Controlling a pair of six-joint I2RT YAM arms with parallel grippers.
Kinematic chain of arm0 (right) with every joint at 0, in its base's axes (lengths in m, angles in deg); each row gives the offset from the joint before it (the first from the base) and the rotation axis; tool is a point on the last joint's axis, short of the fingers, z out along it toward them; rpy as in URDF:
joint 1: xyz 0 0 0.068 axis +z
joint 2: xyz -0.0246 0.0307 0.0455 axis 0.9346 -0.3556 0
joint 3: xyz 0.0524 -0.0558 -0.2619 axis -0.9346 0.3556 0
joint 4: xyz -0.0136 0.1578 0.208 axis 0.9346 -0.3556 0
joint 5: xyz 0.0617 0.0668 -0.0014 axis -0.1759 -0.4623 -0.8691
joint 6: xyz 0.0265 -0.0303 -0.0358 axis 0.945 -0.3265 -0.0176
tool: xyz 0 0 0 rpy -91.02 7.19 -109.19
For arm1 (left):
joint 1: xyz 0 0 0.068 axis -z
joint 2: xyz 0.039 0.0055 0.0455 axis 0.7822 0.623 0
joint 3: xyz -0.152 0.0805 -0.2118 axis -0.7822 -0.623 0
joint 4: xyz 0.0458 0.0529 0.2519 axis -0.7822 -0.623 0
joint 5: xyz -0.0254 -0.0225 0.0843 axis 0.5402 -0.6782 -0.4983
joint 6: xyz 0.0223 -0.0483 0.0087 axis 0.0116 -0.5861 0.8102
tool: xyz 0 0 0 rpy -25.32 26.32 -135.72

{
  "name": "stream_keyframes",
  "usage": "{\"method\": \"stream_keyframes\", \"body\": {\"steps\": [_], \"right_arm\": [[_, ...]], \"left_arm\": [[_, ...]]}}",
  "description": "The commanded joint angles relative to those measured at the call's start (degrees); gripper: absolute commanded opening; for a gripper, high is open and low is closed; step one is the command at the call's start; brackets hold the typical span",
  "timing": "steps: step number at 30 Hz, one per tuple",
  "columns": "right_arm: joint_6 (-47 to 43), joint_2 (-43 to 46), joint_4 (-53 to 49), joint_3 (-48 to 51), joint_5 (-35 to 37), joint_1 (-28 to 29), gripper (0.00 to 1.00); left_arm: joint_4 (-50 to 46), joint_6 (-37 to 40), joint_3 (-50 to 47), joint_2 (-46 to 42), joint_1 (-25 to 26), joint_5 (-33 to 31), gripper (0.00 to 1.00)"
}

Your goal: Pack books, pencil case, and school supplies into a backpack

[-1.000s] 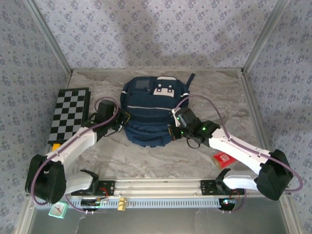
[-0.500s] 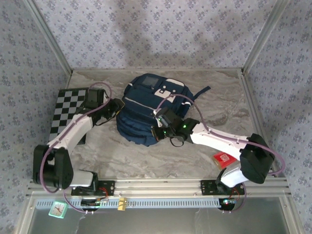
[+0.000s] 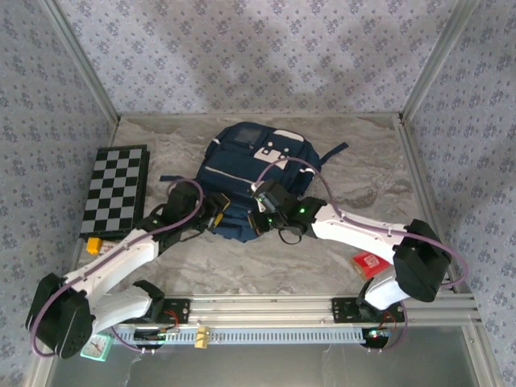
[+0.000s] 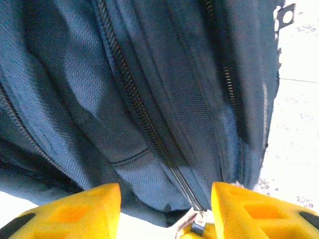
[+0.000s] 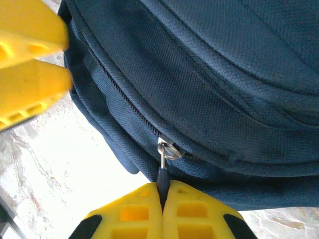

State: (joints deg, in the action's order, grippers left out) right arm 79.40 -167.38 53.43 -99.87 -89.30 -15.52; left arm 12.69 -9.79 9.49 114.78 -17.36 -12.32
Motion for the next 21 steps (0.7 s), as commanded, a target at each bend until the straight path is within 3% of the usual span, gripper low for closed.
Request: {"method": "stream_keyframes", "body": {"steps": [1, 10, 21], "right_arm": [[1.1, -0.5, 2.3, -0.4, -1.3, 0.7, 0.00], [0.0, -0.4, 1.8, 0.0, -0.9, 0.7, 0.00], [-1.2, 0.3, -2.4, -1.0, 2.7, 0.7, 0.00]], "left_arm": [[6.4, -7.2, 2.0, 3.1, 3.3, -4.8, 0.51], [13.0, -12.7, 4.8, 10.8, 6.9, -7.8, 0.46], [9.8, -11.4, 6.2, 13.0, 7.8, -10.6, 0.06]]}}
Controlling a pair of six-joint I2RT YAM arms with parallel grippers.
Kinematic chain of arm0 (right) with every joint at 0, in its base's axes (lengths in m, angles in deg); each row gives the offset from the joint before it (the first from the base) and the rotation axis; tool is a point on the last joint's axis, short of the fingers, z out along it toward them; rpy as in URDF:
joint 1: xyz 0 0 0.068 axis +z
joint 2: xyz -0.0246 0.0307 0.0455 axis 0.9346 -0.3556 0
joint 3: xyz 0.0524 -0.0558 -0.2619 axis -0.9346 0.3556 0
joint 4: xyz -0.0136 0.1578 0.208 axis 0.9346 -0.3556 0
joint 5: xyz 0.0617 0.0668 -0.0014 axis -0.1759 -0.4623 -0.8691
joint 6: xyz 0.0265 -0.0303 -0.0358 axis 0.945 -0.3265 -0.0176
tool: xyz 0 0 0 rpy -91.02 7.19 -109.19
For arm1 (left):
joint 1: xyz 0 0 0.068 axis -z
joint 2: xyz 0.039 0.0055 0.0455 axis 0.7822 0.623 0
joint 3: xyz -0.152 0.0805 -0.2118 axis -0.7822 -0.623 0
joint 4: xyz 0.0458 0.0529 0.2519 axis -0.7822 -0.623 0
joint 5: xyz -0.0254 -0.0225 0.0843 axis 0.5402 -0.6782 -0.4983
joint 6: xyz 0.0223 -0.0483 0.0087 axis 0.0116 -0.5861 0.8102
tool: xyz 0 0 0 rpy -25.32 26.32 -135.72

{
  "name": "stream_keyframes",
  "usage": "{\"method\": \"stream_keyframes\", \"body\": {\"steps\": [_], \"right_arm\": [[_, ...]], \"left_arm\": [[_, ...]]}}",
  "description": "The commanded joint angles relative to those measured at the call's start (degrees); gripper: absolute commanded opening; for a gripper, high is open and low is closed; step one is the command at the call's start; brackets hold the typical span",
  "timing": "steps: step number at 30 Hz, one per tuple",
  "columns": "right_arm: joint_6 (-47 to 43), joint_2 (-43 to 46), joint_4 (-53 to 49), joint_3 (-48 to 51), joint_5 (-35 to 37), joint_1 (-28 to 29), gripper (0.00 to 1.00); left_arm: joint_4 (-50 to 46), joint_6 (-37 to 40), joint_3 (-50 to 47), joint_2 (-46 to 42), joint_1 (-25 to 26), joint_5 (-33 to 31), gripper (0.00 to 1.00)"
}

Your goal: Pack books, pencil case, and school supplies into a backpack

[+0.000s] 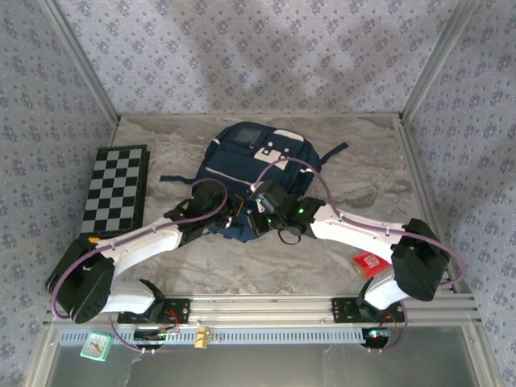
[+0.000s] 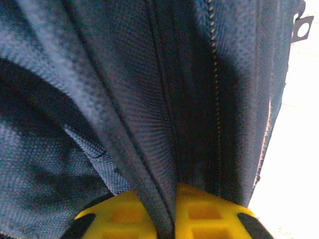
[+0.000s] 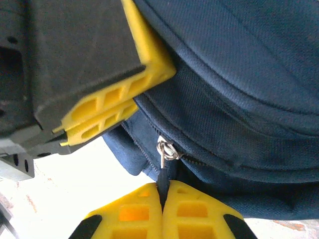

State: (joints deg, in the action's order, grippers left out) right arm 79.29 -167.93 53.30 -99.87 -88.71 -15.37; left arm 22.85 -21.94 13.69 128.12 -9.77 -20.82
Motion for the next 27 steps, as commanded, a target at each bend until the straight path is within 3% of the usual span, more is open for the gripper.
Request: {"method": "stream_keyframes", "body": {"steps": [1, 11, 19, 27], "right_arm": [[-1.1, 1.3, -3.1, -0.9, 2.9, 0.4, 0.00], [-0.8, 7.6, -12.2, 2.8, 7.5, -1.4, 0.00], [-4.2, 10.3, -15.7, 4.1, 5.1, -11.0, 0.00], [-6.2, 6.9, -14.1, 2.2, 4.9, -20.6, 0.00]], "left_arm": [[-1.0, 1.6, 1.9, -0.8, -0.1, -2.1, 0.02], [-10.4, 12.2, 0.4, -8.7, -7.2, 1.5, 0.00], [-15.7, 21.9, -0.5, -14.7, -15.4, 8.2, 0.00], [-21.4, 31.2, 2.9, -14.4, -19.6, 12.5, 0.00]]}}
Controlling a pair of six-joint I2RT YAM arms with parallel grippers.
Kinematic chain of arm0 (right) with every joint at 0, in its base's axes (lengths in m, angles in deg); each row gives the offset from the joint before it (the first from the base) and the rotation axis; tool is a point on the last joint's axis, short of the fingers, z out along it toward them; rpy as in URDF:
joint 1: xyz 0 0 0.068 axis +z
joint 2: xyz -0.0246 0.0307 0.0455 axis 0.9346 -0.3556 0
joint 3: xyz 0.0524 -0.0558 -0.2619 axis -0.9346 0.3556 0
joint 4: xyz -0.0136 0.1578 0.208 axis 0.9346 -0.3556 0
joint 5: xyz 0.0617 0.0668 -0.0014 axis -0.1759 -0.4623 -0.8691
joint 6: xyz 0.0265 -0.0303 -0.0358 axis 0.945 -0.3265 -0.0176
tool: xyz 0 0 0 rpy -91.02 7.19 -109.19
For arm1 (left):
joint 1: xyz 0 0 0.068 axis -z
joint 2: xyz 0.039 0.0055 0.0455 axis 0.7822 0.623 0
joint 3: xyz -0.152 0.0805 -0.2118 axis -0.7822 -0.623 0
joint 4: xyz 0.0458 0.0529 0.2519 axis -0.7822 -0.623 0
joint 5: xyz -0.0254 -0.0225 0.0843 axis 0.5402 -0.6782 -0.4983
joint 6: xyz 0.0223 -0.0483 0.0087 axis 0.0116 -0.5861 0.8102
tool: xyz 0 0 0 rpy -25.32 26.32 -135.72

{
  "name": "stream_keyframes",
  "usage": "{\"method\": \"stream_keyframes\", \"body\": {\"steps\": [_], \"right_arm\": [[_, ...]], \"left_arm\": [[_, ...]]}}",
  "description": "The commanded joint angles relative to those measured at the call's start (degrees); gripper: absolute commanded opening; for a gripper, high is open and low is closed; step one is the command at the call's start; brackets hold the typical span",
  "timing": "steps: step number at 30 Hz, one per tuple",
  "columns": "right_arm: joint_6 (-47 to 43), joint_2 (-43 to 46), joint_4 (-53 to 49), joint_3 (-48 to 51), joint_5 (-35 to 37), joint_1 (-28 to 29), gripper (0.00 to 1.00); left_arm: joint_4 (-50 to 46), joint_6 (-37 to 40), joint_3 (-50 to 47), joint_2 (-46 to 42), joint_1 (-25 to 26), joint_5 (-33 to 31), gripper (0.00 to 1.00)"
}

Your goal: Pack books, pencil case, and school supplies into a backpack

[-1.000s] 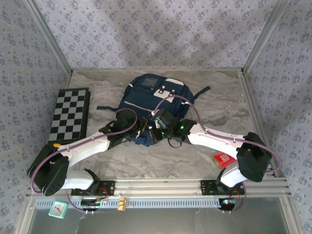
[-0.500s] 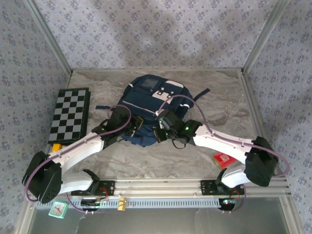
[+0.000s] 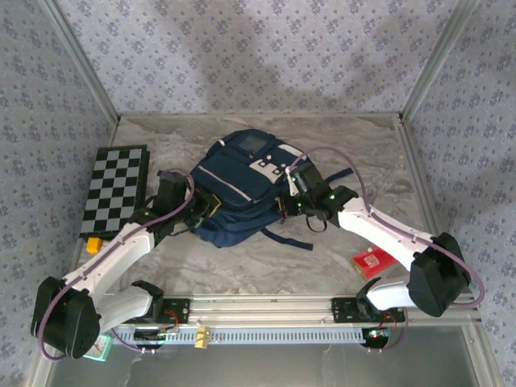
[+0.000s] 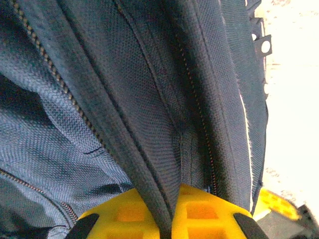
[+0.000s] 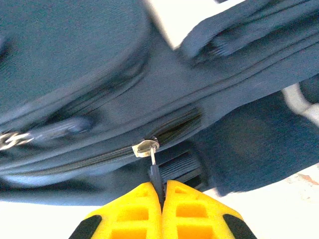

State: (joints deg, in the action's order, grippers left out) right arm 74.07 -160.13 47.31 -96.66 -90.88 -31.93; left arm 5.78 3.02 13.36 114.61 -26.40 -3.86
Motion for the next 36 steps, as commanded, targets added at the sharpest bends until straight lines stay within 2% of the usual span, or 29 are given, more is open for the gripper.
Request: {"method": "stream_keyframes", "body": {"steps": [1, 5, 9, 12, 16, 19, 23, 26, 31, 36], "right_arm": [[-0.9, -1.4, -8.4, -1.5, 7.5, -4.8, 0.00], [-0.8, -1.7, -7.1, -1.7, 7.7, -6.8, 0.00], [-1.4, -0.5, -4.5, -1.0, 1.2, -5.8, 0.00], [-1.1, 0.7, -4.1, -0.9, -1.5, -4.6, 0.11], [1.3, 2.7, -4.1, -0.7, -5.0, -3.6, 0.33], [3.1, 3.7, -4.5, -1.9, -7.3, -3.5, 0.42], [8.0, 1.3, -4.0, -4.9, -12.7, -3.5, 0.48], [9.9, -3.3, -5.1, -10.4, -16.1, -2.9, 0.51], [10.9, -11.0, -6.3, -18.7, -16.1, -2.4, 0.56], [10.5, -17.2, -7.4, -23.2, -14.6, -2.9, 0.56]], "left_arm": [[-4.8, 6.7, 3.5, -0.7, -3.3, -4.0, 0.00], [-5.4, 7.9, 3.7, -0.2, -3.9, -4.2, 0.00], [-4.5, 8.4, 4.2, 0.7, -4.0, -2.8, 0.00], [-4.0, 10.3, 5.3, 2.2, -3.9, -1.4, 0.00], [-5.3, 12.4, 5.7, 2.4, -3.8, -0.6, 0.01], [-5.8, 14.3, 4.3, 0.4, -3.7, -0.8, 0.17], [-10.7, 16.1, 3.3, -2.2, -3.7, -3.5, 0.29], [-12.2, 16.0, 1.7, -4.6, -3.7, -4.7, 0.32], [-12.0, 14.0, -0.2, -8.1, -3.0, -5.0, 0.35], [-9.4, 10.9, -0.4, -9.6, 2.2, -9.3, 0.39]]}}
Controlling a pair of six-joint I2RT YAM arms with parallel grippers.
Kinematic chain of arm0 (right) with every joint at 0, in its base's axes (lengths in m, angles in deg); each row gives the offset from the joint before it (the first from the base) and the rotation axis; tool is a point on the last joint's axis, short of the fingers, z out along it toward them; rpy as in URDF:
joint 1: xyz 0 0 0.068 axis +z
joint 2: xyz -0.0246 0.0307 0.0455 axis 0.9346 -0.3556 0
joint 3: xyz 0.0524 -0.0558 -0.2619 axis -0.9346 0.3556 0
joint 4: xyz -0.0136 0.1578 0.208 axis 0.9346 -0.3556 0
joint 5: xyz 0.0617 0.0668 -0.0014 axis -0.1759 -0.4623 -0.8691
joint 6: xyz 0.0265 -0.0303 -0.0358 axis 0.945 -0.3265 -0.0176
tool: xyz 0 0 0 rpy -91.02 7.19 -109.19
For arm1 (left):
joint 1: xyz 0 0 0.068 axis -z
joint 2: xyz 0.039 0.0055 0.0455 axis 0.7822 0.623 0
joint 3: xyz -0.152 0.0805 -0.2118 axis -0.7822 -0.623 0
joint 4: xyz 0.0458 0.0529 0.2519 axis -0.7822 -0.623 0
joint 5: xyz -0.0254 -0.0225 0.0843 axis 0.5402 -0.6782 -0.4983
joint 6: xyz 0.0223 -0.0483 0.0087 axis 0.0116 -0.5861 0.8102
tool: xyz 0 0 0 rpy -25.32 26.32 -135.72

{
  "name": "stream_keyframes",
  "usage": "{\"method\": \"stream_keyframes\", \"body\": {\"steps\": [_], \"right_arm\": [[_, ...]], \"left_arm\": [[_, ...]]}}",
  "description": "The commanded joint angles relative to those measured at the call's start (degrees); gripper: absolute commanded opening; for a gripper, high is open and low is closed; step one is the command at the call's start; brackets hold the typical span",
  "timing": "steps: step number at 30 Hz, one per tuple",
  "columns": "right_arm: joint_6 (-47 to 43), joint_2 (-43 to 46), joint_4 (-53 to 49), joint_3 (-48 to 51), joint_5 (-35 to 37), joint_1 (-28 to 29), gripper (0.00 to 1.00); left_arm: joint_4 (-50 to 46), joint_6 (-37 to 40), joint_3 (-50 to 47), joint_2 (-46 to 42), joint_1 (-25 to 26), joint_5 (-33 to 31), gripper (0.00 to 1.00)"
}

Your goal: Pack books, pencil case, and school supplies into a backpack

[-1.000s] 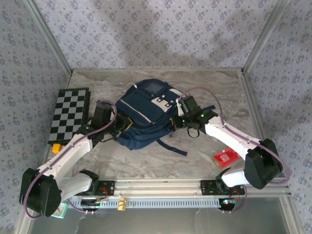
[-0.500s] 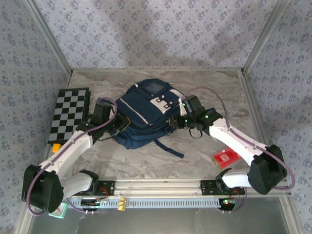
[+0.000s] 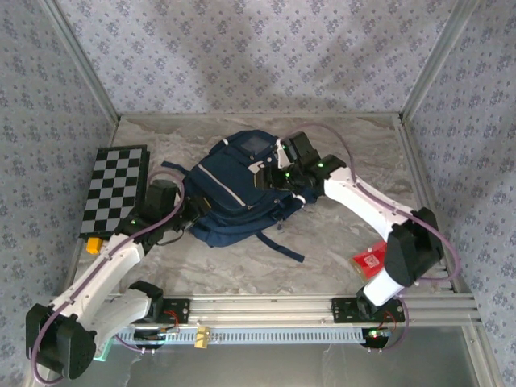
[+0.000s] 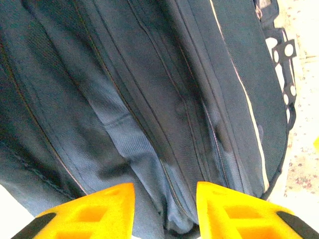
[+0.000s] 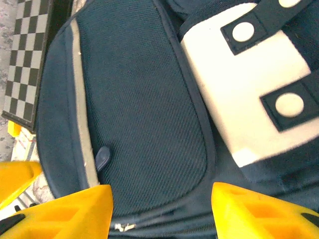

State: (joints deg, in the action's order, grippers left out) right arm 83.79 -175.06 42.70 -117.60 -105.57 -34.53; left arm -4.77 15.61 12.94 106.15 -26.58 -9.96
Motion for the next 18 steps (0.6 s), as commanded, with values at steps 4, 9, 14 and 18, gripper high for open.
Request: {"method": "stream_keyframes", "body": {"steps": [4, 9, 14, 18], "right_arm": [[0.6, -6.0, -3.6, -4.8, 0.5, -0.4, 0.56], [0.3, -10.0, -4.1, -7.5, 0.9, -0.9, 0.56], [-1.1, -13.8, -3.7, -10.2, -3.6, -0.1, 0.46], [-1.2, -14.6, -4.0, -10.3, -5.1, 0.3, 0.32]], "left_arm": [[4.2, -3.6, -0.1, 0.6, 4.7, -4.2, 0.40], [6.5, -4.9, 1.4, 2.9, 6.1, -5.0, 0.39], [7.2, -4.7, 2.8, 4.0, 7.5, -8.1, 0.40], [8.3, -2.9, 4.0, 5.9, 7.5, -9.8, 0.40]]}}
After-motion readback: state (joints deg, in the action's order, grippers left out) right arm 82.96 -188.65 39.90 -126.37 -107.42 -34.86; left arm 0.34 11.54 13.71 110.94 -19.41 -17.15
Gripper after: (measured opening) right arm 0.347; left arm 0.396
